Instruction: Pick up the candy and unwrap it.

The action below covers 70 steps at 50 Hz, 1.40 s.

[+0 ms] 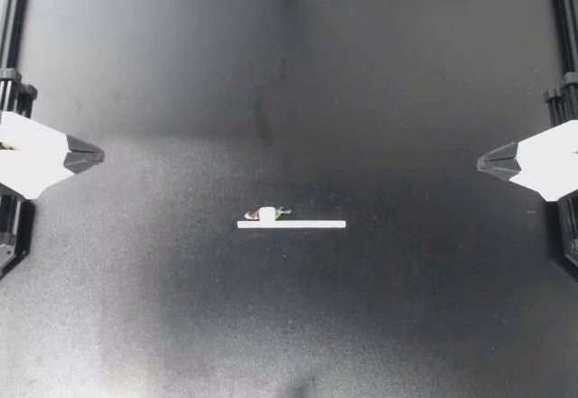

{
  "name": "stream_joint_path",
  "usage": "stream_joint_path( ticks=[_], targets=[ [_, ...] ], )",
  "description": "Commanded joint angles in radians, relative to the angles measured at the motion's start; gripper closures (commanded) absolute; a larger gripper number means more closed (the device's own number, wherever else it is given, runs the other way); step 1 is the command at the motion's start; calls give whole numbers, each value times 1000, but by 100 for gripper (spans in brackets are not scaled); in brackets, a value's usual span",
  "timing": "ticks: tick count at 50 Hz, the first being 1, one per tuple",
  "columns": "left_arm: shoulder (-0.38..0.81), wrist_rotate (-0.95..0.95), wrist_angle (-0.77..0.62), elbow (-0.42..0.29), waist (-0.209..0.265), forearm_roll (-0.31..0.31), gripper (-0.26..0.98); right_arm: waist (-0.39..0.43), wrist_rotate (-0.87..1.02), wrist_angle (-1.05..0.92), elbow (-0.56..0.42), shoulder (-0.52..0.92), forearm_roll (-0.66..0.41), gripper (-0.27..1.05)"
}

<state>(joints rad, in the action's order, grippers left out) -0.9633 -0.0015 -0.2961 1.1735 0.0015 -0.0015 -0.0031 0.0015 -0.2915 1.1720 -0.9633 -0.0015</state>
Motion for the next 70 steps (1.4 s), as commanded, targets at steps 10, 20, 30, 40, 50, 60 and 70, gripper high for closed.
stream_joint_path(
  ticks=[10, 20, 30, 40, 50, 60, 70],
  targets=[
    [11, 18, -101, 0, 5, 0, 87, -11, -15, -126, -58, 67, -2, 93],
    [35, 18, -120, 26, 5, 0, 87, -63, -8, -64, -164, 337, -2, 93],
    [52, 11, -120, 37, 5, -2, 87, -71, -6, 307, -387, 643, -2, 93],
    [54, 9, -118, 48, 6, -2, 87, -71, -6, 580, -563, 827, -2, 93],
    [60, 2, -118, 61, 5, -2, 87, -71, -6, 629, -657, 986, -2, 85],
    [61, 2, -115, 71, 5, -2, 87, -71, -9, 667, -729, 1081, -5, 48],
    [63, 0, -114, 81, 5, -2, 87, -71, -8, 669, -761, 1161, -6, 19]
  ],
)
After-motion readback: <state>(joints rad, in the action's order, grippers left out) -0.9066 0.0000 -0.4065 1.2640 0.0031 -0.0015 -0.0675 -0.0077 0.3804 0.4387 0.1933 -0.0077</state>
